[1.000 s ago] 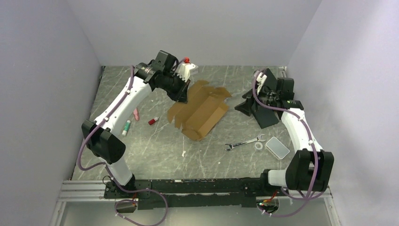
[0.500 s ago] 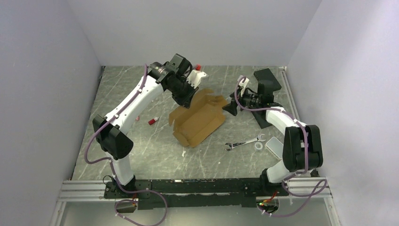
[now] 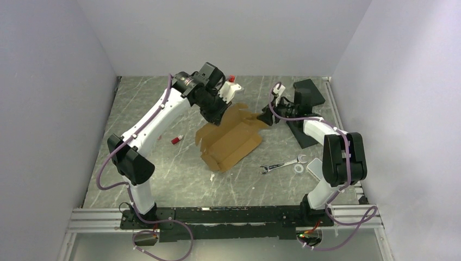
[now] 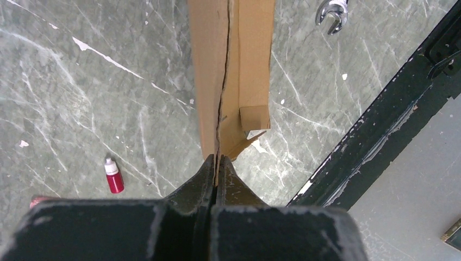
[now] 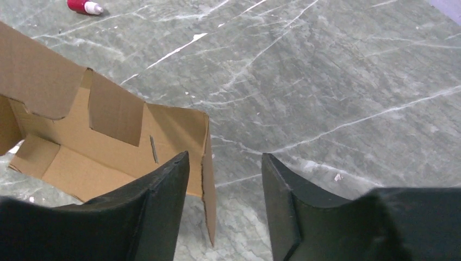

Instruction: Fold the paper box

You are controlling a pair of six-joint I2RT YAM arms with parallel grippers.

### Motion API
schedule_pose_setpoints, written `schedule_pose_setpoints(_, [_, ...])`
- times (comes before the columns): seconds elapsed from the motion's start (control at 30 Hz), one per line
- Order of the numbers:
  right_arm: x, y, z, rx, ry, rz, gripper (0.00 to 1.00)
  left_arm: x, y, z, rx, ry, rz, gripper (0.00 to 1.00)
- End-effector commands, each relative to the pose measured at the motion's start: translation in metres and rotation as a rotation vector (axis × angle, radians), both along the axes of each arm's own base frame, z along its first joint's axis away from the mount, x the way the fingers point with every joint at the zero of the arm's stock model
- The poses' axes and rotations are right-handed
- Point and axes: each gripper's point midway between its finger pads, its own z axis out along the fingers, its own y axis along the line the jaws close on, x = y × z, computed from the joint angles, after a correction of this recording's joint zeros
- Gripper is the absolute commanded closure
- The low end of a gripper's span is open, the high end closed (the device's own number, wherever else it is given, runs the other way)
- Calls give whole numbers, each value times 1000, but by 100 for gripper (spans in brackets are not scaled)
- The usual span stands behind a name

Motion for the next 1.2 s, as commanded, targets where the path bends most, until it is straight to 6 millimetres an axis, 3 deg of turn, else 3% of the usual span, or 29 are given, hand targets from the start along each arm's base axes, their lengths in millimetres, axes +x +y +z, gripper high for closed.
schedule_pose_setpoints(0.0, [9,4,19,2,-41,6,54,1,-2,17,-14,-53,-14,100])
schedule_pose_setpoints(0.13, [2,6,26,13,-48,21,95,3,3,21,2,-78,5,100])
schedule_pose_setpoints(0.17, [0,7,31,24,-59,27,100,4,4,23,5,-87,10,100])
schedule_pose_setpoints(0.27, [-12,10,50,81,-92,29,100,7,7,33,6,-123,35,100])
schedule_pose_setpoints(0.43, [-18,10,97,213,-182,-50,100,10,9,61,2,-216,62,100])
schedule_pose_setpoints(0.5, [-19,9,104,259,-192,-86,100,9,8,67,-1,-239,59,100])
schedule_pose_setpoints(0.6, [-27,7,101,328,-237,-121,100,8,5,68,16,-258,51,100])
schedule_pose_setpoints(0.7, [-34,4,93,394,-272,-159,100,3,-5,55,36,-232,26,100])
schedule_pose_setpoints(0.9, [-31,-1,55,349,-226,-201,100,-5,-23,24,61,-166,1,100])
schedule_pose_setpoints(1.17, [-52,4,36,348,-133,-84,100,-21,-43,10,14,-70,-15,100])
